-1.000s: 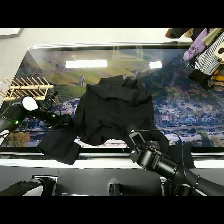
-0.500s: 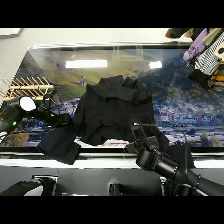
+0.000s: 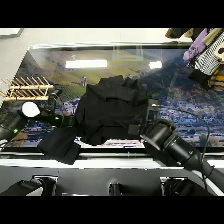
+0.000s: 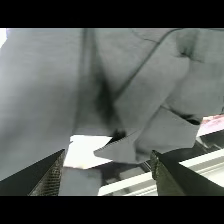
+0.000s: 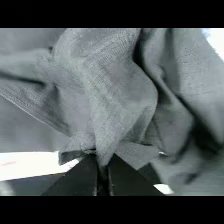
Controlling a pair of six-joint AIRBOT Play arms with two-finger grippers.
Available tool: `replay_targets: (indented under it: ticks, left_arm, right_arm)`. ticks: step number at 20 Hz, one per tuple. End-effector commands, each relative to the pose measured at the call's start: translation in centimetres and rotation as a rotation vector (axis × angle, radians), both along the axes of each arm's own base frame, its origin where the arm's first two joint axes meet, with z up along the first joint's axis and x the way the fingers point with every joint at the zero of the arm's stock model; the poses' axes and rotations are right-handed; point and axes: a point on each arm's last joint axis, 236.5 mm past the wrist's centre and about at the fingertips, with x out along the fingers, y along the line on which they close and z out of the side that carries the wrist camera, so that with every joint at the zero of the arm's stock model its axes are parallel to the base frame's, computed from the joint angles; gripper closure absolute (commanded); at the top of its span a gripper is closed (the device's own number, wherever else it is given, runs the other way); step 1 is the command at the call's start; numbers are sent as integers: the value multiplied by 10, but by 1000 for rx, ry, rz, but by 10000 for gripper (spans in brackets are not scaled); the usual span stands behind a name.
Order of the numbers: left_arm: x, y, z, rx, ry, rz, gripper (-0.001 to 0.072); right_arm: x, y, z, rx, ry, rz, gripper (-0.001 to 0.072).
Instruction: Fold the clothes and pants, and hang the long-sleeved shirts on hangers.
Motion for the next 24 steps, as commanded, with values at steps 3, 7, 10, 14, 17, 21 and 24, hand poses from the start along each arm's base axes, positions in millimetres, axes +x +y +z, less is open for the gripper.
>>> replay_targets:
  ticks: [3,7,10,14,17,21,24]
  left_arm:
    - [-3,-31,-44,18,65,-25,92]
    - [-13,-39,-78,51,144,-56,92]
    - [-17,-44,-95,67,174,-67,94]
    - [-22,-50,-98,57,206,-66,684]
    - [-4,-45,-58,59,178,-85,684]
    - [50,-25,70,75,-71,-93,685]
    - [61,-12,170,93,-274,-91,685]
  right_arm:
    - [14,5,5,157,20,-88,679]
    - [14,4,5,155,22,-89,679]
    - [14,4,5,155,21,-89,679]
    - [13,5,5,159,25,-93,679]
    - [14,-10,21,100,24,-120,679]
    - [35,-39,93,-24,-100,-103,679]
    - [44,-49,155,-30,-199,-108,679]
